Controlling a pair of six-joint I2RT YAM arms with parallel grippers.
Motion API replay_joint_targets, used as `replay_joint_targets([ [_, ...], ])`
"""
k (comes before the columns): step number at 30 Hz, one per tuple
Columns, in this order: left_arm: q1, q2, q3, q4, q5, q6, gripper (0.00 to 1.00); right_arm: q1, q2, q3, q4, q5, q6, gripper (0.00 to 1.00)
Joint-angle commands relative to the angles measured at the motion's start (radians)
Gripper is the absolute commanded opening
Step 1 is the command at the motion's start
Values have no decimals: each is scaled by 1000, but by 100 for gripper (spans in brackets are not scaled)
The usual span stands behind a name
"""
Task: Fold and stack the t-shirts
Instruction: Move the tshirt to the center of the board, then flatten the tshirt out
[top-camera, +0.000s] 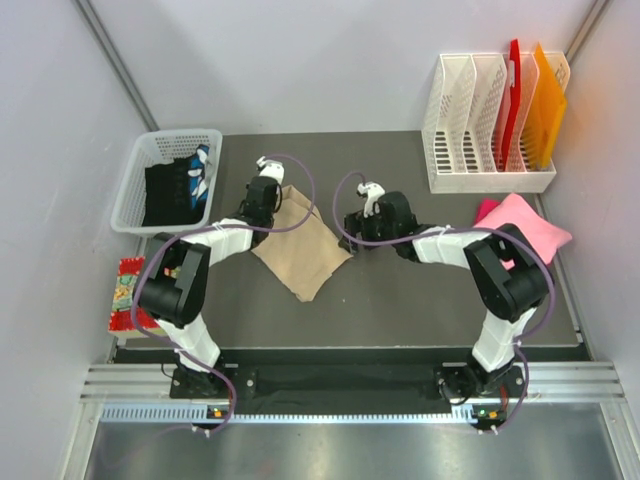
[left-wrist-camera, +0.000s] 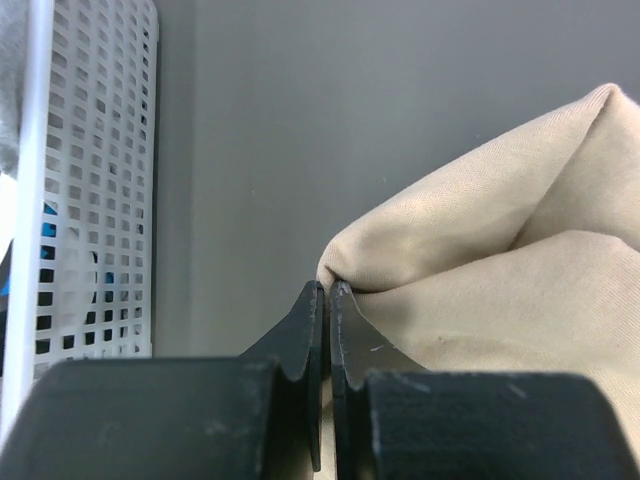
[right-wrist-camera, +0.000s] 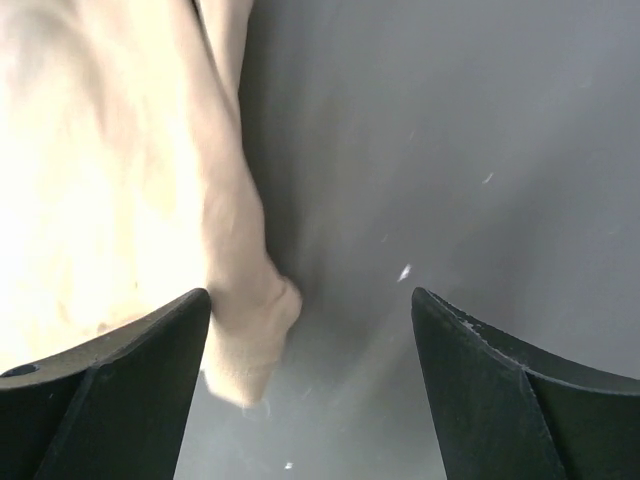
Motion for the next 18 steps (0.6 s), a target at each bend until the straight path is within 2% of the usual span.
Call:
replay_joint_targets([
  [1, 9, 17, 11, 58, -23, -3, 0, 37, -70, -71, 98, -15, 35, 81],
  [4, 9, 20, 10, 58, -21, -5, 0, 62, -82, -108, 116, 0, 51, 78],
  [11, 9, 29, 11, 59, -27, -5, 0, 117, -67, -122, 129, 35, 57, 58],
  [16, 9, 31, 16, 49, -27, -11, 0, 123, -47, -99, 123, 37, 48, 55],
  [18, 9, 31, 13, 49, -29, -8, 0, 128, -50, -94, 113, 44, 39, 50],
])
